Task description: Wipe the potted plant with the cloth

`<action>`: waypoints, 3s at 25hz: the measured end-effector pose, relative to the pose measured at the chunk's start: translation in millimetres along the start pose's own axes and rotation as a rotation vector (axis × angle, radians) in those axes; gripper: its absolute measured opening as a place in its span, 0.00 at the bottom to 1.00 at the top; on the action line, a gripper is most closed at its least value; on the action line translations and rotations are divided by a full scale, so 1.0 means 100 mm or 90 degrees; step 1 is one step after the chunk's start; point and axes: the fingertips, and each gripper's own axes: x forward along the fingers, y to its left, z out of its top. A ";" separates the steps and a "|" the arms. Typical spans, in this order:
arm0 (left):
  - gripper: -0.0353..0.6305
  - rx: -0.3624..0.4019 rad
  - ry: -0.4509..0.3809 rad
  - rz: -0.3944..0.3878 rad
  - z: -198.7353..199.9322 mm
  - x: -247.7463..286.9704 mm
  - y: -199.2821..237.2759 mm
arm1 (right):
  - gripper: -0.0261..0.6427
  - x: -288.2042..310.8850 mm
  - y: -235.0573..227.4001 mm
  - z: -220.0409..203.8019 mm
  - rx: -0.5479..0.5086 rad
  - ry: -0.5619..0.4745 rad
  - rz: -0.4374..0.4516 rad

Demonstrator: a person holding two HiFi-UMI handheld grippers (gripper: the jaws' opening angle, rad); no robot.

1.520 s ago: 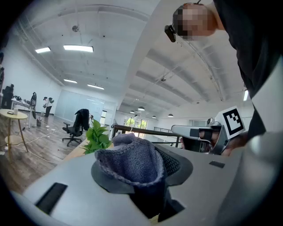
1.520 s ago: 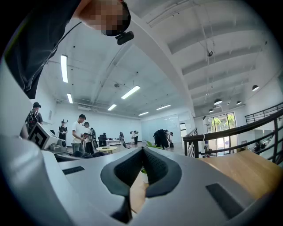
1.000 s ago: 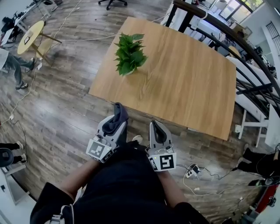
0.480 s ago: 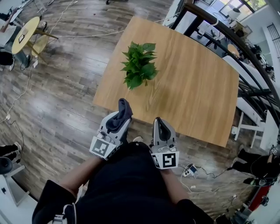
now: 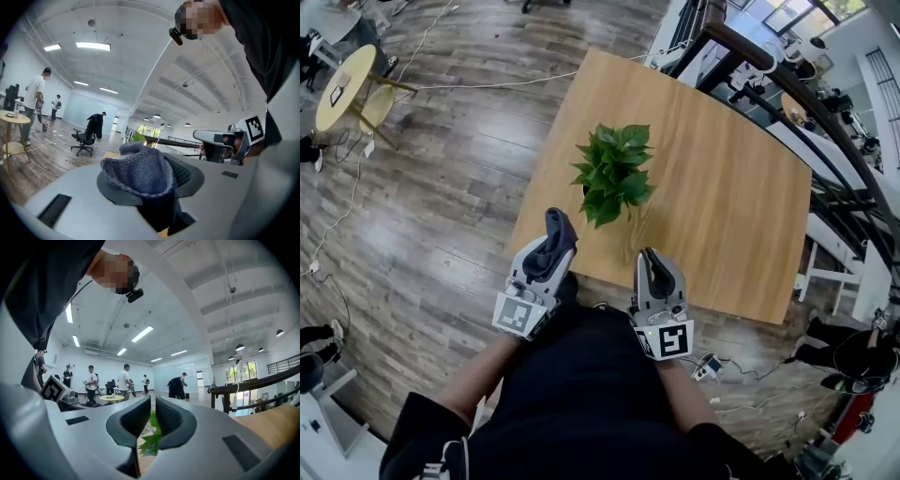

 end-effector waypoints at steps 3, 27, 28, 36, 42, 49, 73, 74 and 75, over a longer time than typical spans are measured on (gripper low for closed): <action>0.31 0.001 0.003 -0.005 0.01 0.11 0.21 | 0.07 0.15 -0.07 -0.01 -0.009 0.013 -0.015; 0.31 0.053 0.085 -0.097 -0.52 0.51 1.10 | 0.08 0.53 -0.01 -0.29 -0.013 0.063 -0.040; 0.31 0.057 0.097 -0.104 -0.59 0.53 1.10 | 0.09 0.51 -0.01 -0.36 -0.012 0.071 -0.031; 0.31 0.012 0.187 -0.126 -1.23 0.75 1.16 | 0.33 0.47 -0.09 -1.29 -0.037 0.182 0.052; 0.31 0.034 0.258 -0.160 -1.59 0.95 1.04 | 0.36 0.57 -0.20 -2.05 0.016 0.276 0.109; 0.31 -0.005 0.301 -0.140 -1.85 1.25 1.20 | 0.42 0.74 -0.56 -2.43 -0.071 0.335 0.159; 0.31 0.123 0.331 -0.216 -1.89 1.33 0.79 | 0.42 1.14 -0.60 -2.58 -0.202 0.347 0.344; 0.31 0.122 0.330 -0.222 -1.90 1.31 0.76 | 0.42 1.15 -0.59 -2.58 -0.202 0.349 0.342; 0.31 0.119 0.329 -0.225 -1.91 1.28 0.74 | 0.42 1.15 -0.58 -2.59 -0.200 0.351 0.340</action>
